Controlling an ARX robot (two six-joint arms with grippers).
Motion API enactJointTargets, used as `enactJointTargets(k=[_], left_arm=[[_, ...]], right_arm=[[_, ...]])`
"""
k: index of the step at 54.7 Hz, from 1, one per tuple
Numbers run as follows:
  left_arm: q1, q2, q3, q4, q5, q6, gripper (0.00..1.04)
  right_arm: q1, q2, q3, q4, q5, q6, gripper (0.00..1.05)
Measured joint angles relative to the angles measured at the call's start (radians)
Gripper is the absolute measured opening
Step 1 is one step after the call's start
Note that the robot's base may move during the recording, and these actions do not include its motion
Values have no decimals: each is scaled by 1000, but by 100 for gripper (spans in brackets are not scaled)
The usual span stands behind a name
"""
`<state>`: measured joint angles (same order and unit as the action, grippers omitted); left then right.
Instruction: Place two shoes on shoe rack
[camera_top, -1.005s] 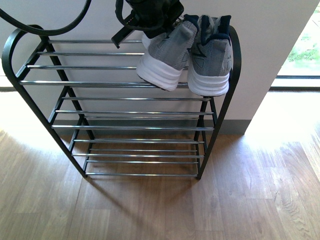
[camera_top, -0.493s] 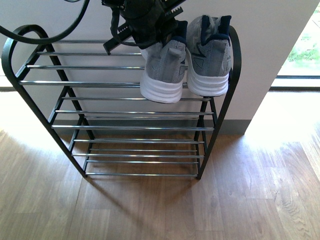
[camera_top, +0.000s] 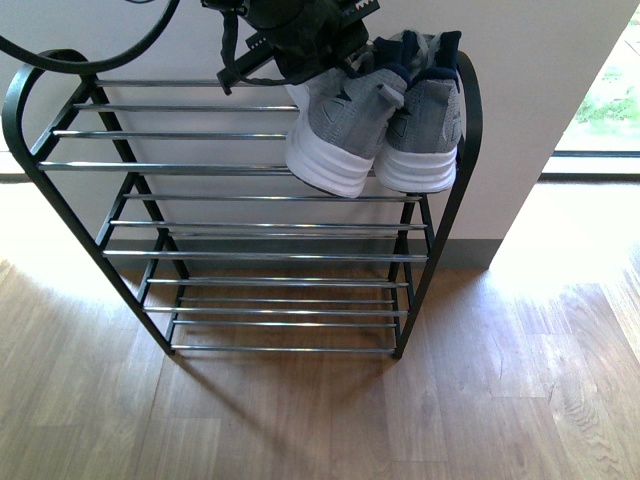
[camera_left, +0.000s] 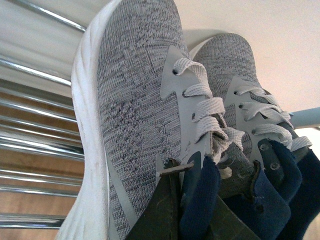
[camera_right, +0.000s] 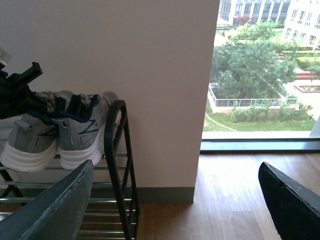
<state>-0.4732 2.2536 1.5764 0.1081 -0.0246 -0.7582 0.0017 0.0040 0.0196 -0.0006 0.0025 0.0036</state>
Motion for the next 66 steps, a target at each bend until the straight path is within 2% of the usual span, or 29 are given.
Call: enactJointTargets(k=[11, 19, 21, 32, 35, 41, 45, 51, 53, 55, 58, 60, 66], left_arm=[[11, 0, -17, -18, -1, -43, 2], [14, 4, -24, -31, -22, 33, 2], [14, 4, -24, -41, -28, 41, 5], [17, -4, -33, -8, 24, 78, 51], [19, -22, -47, -9, 27, 78, 60], [43, -140, -151, -15, 63, 72, 83], [71, -273, -238, -33, 50, 82, 97], [128, -487, -357, -108, -90, 169, 95], [147, -558, -453, 12, -207, 282, 91], [168, -618, -574, 253, -259, 399, 82], [198, -688, -730, 524, -252, 569, 69], [211, -723, -807, 628, -236, 619, 62], [240, -796, -957, 742, -204, 697, 44]], right_arm=[[0, 0, 0, 0, 0, 0, 96], [0, 0, 0, 0, 0, 0, 96], [0, 0, 0, 0, 0, 0, 96], [0, 0, 0, 0, 0, 0, 96], [0, 0, 0, 0, 0, 0, 96], [0, 0, 0, 0, 0, 0, 96], [0, 0, 0, 0, 0, 0, 96], [0, 0, 0, 0, 0, 0, 96], [0, 0, 0, 0, 0, 0, 96], [0, 0, 0, 0, 0, 0, 96], [0, 0, 0, 0, 0, 0, 96], [0, 0, 0, 0, 0, 0, 96], [0, 0, 0, 0, 0, 0, 96]])
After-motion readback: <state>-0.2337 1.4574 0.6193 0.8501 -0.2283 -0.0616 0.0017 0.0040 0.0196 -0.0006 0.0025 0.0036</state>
